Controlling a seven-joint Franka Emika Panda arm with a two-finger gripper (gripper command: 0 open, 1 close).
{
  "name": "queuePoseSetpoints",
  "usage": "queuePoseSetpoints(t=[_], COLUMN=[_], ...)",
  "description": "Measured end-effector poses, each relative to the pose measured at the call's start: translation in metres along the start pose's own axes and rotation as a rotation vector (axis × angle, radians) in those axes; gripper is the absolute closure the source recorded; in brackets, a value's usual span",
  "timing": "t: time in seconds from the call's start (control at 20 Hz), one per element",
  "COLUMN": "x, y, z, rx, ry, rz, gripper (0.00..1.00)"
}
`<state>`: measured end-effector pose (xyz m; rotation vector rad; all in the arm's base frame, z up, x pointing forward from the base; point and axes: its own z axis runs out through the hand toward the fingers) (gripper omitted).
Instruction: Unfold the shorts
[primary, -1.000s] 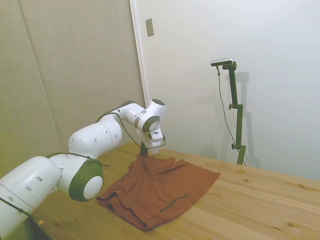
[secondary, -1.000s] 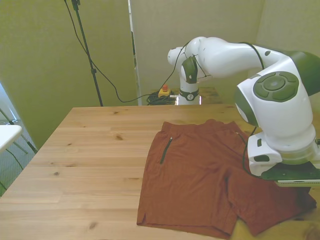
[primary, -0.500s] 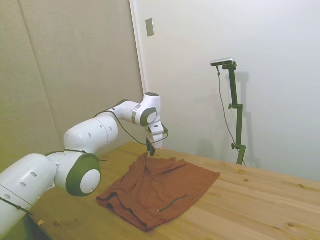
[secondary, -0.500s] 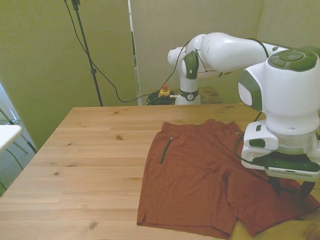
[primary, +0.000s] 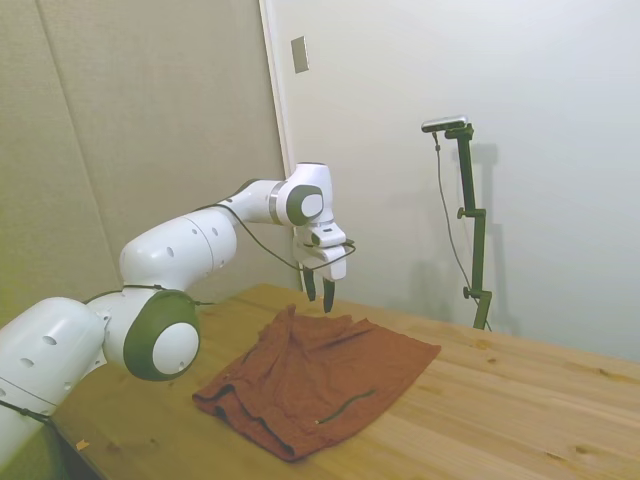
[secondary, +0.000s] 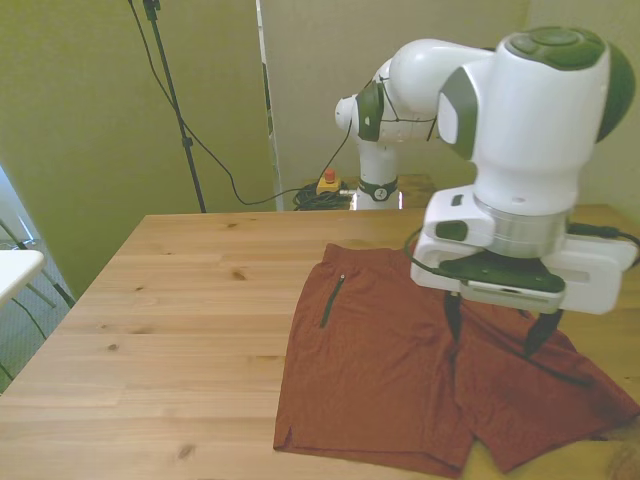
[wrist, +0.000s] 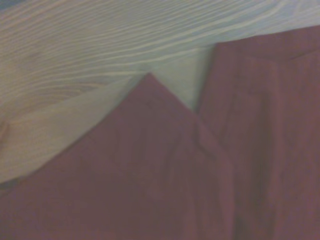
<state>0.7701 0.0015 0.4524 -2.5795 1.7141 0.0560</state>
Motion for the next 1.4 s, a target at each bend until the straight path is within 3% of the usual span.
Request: queuePoseSetpoints(t=[0.35,0.55,0.95,1.4], x=[0.022,0.011,0.026,0.015], y=[0.018,0.007,0.010,0.018], z=[-0.014,-0.024,0.002,-0.036], rx=[-0.051,0.004,-0.030,-0.027], ry=[0.057,0.084,0.062,0.069], rz=[-0.091,-0.117,-0.223,-0.317], gripper=[0.00,0.00,0.00,0.00])
